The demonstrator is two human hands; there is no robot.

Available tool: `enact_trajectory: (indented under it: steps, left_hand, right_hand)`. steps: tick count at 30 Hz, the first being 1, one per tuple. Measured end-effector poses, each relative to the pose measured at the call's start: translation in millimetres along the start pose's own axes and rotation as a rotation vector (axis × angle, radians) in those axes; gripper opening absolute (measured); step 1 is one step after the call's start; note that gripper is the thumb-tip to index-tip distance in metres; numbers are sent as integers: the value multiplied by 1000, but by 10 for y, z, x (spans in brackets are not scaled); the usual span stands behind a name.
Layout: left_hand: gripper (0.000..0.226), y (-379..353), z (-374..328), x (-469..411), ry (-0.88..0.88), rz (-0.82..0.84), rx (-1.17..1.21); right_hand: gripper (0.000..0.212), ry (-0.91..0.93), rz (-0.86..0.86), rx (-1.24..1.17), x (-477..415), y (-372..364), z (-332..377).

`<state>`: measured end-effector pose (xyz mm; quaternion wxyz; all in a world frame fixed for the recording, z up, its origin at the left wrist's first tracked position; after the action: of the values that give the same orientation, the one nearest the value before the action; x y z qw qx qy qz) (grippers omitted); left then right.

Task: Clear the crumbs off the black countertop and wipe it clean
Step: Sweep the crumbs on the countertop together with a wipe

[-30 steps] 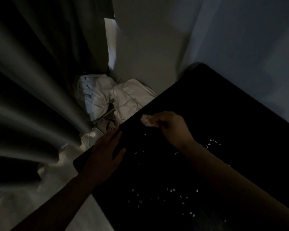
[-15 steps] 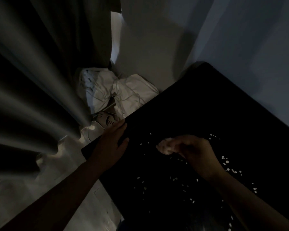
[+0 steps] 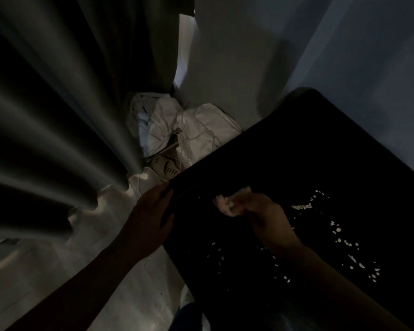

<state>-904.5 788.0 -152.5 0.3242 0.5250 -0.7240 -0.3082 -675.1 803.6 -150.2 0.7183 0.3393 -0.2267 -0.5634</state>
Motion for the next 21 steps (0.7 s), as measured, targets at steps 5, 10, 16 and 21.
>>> enact_trajectory:
  steps: [5,10,16,21]
  left_hand:
    - [60,-32,-7,149,-28,-42,-17]
    - [59,-20,38,244,-33,-88,12]
    - [56,25,100,375,-70,-126,-25]
    - [59,7,208,499,-58,-115,33]
  right_hand:
    - [5,-39,160,-361,451,-24,119]
    - [22,18,-26,-471,-41,151,565]
    - [16,161,65,-192,-631,-316,962]
    - [25,88,116,-138,-197,-447,695]
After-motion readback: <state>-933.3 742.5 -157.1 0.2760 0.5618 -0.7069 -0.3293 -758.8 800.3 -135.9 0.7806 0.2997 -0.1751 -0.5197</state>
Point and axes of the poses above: each hand's wrist, its own x-axis away from the middle knuckle, its own y-axis out of the back of the hand, z = x × y, the point moved 9 cm from there along -x, towards the middle knuckle, and after that the axes turned 5 degrees about x, right-handed, at the moved point
